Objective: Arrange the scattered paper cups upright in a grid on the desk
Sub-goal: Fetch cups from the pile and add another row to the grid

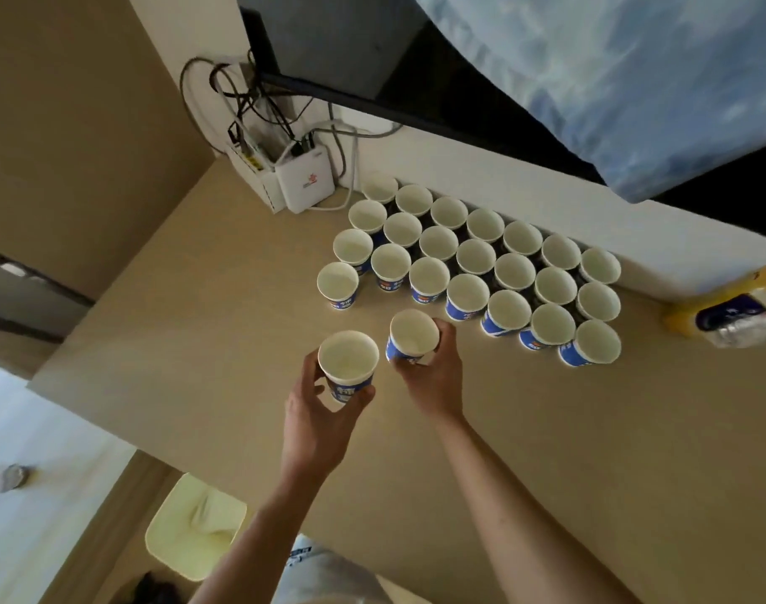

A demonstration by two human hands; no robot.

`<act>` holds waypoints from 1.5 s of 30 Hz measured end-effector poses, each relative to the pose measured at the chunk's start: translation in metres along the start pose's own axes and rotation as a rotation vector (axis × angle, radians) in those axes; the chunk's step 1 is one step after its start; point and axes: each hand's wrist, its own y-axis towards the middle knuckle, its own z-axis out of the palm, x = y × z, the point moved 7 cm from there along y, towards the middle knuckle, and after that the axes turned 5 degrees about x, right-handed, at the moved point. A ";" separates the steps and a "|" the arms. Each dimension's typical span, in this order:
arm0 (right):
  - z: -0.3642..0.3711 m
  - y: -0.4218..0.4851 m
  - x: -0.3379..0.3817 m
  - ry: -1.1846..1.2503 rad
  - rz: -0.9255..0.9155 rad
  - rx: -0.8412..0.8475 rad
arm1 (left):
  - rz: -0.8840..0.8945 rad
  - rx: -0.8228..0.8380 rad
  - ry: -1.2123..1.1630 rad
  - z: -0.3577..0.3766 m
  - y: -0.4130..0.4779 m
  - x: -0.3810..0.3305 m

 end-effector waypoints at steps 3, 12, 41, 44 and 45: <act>0.028 0.022 -0.002 -0.014 -0.006 -0.042 | -0.033 0.015 0.005 -0.010 0.017 0.014; 0.069 0.055 -0.018 -0.014 0.014 -0.099 | -0.084 0.064 -0.006 -0.027 0.039 0.036; 0.074 0.054 -0.045 -0.023 0.088 -0.151 | -0.041 0.096 -0.054 -0.029 0.046 0.040; 0.045 0.026 -0.045 0.074 0.134 -0.211 | -0.022 0.106 -0.062 -0.021 0.049 0.034; 0.037 0.017 -0.044 0.177 0.176 -0.191 | -0.016 0.120 -0.063 -0.016 0.050 0.032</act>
